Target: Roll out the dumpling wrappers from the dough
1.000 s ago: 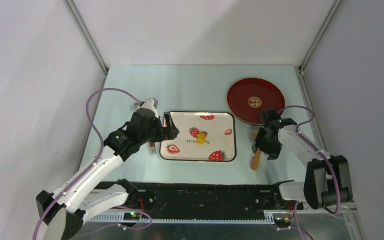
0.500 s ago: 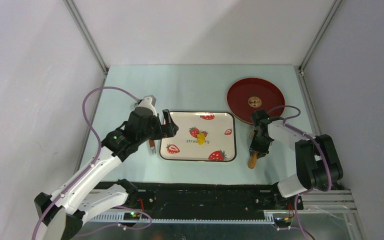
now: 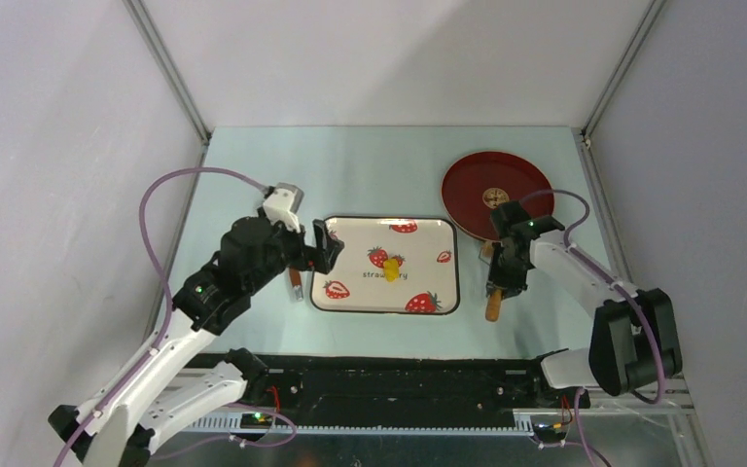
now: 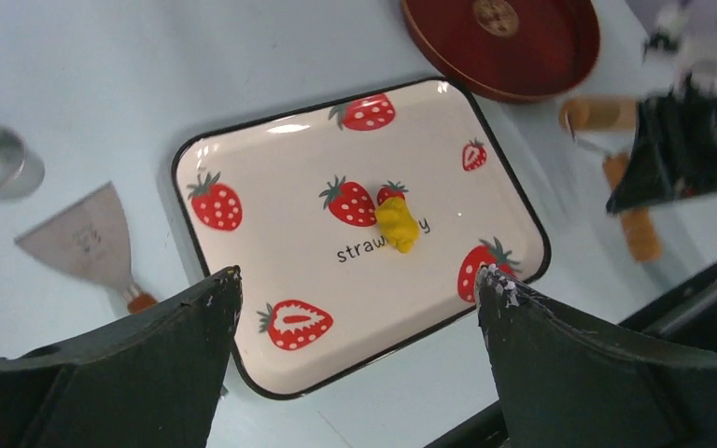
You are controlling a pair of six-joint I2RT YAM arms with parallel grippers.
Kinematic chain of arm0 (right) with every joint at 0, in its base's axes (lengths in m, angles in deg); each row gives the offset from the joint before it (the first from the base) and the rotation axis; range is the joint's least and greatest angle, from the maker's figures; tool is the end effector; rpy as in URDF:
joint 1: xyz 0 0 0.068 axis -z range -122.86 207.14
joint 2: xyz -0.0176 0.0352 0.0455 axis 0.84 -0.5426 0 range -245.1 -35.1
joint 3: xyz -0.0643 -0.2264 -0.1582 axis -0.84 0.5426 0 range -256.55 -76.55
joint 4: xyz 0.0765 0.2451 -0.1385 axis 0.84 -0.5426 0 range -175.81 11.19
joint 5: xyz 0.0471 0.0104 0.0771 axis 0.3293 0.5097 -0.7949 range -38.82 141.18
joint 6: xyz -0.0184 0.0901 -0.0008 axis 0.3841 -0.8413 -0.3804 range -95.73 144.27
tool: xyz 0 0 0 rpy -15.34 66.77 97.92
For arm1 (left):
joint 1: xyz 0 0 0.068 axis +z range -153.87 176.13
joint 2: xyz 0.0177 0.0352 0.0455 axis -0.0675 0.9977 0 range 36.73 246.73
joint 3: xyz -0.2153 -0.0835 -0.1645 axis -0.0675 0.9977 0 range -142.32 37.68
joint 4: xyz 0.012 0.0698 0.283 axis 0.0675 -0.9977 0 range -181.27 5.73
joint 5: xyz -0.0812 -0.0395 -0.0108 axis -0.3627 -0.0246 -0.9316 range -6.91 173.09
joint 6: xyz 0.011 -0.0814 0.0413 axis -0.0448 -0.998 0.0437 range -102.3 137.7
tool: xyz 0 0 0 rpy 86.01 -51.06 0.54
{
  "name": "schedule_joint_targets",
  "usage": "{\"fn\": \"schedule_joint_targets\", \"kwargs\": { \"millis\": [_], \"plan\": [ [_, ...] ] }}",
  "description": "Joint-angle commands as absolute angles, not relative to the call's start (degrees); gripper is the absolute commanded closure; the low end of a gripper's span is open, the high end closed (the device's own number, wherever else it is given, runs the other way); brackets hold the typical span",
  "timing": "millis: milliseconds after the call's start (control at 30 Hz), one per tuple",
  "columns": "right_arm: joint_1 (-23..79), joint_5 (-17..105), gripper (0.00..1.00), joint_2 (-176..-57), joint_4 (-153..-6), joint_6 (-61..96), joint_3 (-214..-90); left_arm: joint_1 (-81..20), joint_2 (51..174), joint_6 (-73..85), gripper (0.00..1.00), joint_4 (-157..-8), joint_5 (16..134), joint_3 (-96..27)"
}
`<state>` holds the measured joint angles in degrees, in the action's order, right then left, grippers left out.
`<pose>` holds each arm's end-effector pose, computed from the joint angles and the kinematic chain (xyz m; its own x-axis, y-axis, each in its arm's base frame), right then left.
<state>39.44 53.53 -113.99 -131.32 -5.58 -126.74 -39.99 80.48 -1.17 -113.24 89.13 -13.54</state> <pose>0.2514 0.0765 0.1483 -0.9648 0.2140 -0.1527 0.2102 0.9768 0.0409 0.1938 -0.1306 0.3420 -0.4441 -0.0740 -0.8929 0.3843 0.8846 -0.2644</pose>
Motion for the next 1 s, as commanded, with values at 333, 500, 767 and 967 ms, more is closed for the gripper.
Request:
{"fn": "schedule_joint_targets", "kwargs": {
  "millis": [333, 500, 767, 967],
  "plan": [
    [30.5, 35.4, 1.0, -115.0, -145.5, 2.8, -147.8, -61.8, 85.9, 48.3, 0.01, -96.1, 82.6, -9.1],
    [27.6, 28.2, 1.0, -114.7, -143.3, 0.9, -147.8, -66.3, 92.3, 55.7, 0.02, -85.7, 85.1, -6.8],
    [26.6, 30.1, 1.0, -112.6, -139.7, -0.6, -147.8, -66.0, 103.1, 22.6, 0.02, -91.0, 98.8, -21.2],
    [26.4, 31.8, 1.0, -112.6, -136.5, 0.7, -147.9, -58.4, 106.0, -10.1, 0.02, -97.4, 87.1, -23.3]
  ]
}}
